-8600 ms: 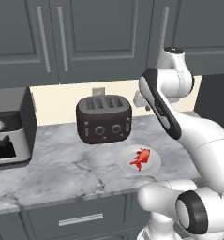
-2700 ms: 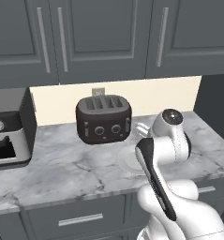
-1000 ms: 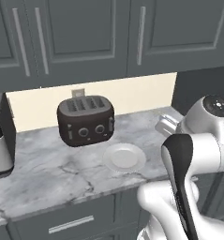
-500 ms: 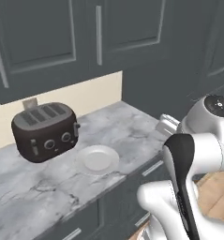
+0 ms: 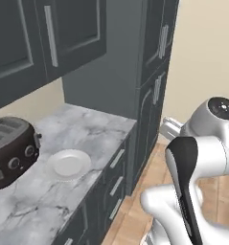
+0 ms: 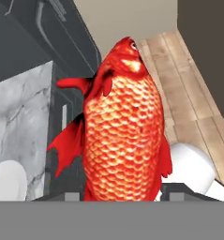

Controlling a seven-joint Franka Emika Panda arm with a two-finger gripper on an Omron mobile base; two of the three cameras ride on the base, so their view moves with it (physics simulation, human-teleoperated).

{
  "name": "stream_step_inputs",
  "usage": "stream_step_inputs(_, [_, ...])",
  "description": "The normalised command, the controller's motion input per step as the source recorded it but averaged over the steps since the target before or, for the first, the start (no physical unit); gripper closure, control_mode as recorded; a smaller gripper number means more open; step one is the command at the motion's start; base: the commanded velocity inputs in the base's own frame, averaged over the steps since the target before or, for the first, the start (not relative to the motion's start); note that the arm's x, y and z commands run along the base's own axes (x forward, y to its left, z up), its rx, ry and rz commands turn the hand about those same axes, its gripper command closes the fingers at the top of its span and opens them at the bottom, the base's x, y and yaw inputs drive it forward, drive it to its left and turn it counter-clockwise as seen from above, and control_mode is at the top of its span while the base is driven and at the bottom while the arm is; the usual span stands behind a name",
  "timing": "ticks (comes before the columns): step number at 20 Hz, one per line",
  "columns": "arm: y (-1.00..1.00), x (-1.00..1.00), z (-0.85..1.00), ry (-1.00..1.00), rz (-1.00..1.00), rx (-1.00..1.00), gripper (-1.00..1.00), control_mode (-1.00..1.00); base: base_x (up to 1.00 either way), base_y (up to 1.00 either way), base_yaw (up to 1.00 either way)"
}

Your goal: Place the fish on the counter behind the older fish on the same shelf of the fridge to maintain FIFO order. Close the fridge door when finished.

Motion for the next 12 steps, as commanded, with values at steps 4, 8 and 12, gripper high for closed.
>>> stream_step_inputs(4, [0.00,0.00,0.00,0.00,0.00,0.00,1.00,1.00,-0.96,0.44,-0.14])
stream_step_inputs(8, [0.00,0.00,0.00,0.00,0.00,0.00,1.00,1.00,-0.90,0.38,0.42])
stream_step_inputs(12, [0.00,0.00,0.00,0.00,0.00,0.00,1.00,1.00,-0.56,0.29,0.58])
